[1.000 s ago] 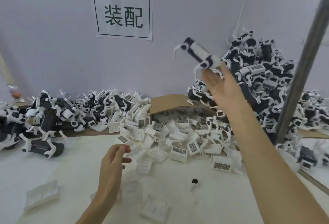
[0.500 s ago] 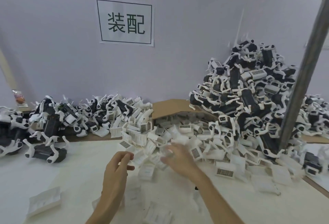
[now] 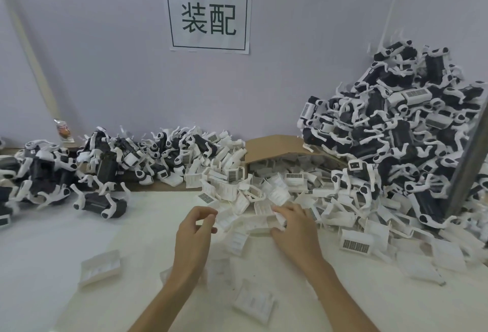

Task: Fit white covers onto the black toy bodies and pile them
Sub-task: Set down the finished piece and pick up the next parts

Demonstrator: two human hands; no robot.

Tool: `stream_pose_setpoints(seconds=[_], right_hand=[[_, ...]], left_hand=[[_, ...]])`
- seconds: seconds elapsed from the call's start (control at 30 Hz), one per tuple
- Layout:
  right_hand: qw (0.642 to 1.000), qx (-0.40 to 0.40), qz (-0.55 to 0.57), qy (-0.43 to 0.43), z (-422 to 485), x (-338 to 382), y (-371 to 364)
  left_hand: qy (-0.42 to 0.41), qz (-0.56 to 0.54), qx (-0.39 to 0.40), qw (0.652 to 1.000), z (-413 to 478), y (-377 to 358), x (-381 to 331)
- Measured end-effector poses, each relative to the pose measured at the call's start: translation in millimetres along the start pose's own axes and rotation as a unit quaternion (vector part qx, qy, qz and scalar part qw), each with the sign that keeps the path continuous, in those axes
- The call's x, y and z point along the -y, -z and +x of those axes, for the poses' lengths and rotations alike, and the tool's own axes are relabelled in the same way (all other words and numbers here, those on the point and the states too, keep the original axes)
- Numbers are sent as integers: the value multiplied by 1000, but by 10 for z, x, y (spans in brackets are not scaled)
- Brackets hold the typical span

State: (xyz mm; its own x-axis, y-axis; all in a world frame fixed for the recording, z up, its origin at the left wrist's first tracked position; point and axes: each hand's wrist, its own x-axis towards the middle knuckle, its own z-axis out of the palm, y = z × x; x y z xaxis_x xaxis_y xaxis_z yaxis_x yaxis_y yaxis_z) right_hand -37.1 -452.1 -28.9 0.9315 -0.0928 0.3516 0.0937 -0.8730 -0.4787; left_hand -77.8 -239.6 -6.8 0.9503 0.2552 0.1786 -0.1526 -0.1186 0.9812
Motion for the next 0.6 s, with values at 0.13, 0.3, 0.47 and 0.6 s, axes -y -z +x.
stream_pose_setpoints(seconds=[0.13, 0.3, 0.47, 0.6], right_hand=[[999, 15, 7, -36, -27, 2, 39], [997, -23, 52, -47, -17, 6, 82], [993, -53, 97, -36, -29, 22, 64], [982, -91, 166, -13, -4, 28, 64]], left_hand=[[5, -11, -12, 1000, 152, 121, -80], [-59, 95, -42, 993, 471, 385, -132], [-97, 456, -169, 868, 897, 838, -73], [8, 528, -149, 836, 1249, 1403, 132]])
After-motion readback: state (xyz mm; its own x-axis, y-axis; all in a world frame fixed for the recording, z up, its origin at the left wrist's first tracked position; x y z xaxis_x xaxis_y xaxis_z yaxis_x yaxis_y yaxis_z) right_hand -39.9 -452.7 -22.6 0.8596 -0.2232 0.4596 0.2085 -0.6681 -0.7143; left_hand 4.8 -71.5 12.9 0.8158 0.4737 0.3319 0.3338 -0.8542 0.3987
